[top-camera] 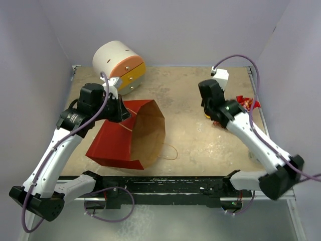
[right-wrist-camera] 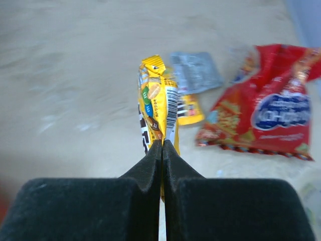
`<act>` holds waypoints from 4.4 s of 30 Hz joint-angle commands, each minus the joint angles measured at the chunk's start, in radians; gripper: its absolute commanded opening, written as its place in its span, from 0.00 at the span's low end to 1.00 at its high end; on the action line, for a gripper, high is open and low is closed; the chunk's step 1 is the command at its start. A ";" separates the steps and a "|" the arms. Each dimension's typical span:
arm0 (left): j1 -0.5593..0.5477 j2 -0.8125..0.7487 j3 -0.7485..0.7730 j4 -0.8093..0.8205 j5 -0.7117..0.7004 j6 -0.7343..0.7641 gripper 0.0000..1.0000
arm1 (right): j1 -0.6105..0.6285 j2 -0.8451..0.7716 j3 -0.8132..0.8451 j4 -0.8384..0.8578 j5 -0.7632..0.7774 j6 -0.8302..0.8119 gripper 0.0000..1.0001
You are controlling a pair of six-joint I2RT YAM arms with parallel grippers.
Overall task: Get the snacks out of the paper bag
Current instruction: Place the snack at the center of the board, then adjust the paper bag at the center of the board, then take out the snack from the paper bag.
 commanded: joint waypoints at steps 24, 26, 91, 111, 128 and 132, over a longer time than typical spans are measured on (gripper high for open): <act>0.000 0.076 0.134 0.045 0.063 0.044 0.00 | -0.320 0.561 0.115 0.056 0.029 -0.105 0.37; 0.000 0.066 0.130 0.044 0.066 0.037 0.00 | -0.320 0.515 0.127 0.014 -0.045 -0.093 0.46; -0.010 0.030 0.100 -0.015 0.060 0.081 0.00 | 0.110 0.078 -0.502 0.393 -0.859 0.227 0.39; -0.010 0.105 0.167 -0.033 0.083 0.109 0.00 | 0.466 -0.033 -0.261 0.595 -0.690 -0.447 0.64; -0.010 0.145 0.214 -0.008 0.110 0.097 0.00 | 0.439 0.394 -0.240 0.830 -0.819 -1.443 0.77; -0.010 0.143 0.214 -0.016 0.113 0.097 0.00 | 0.390 0.500 -0.148 0.782 -0.777 -1.511 0.72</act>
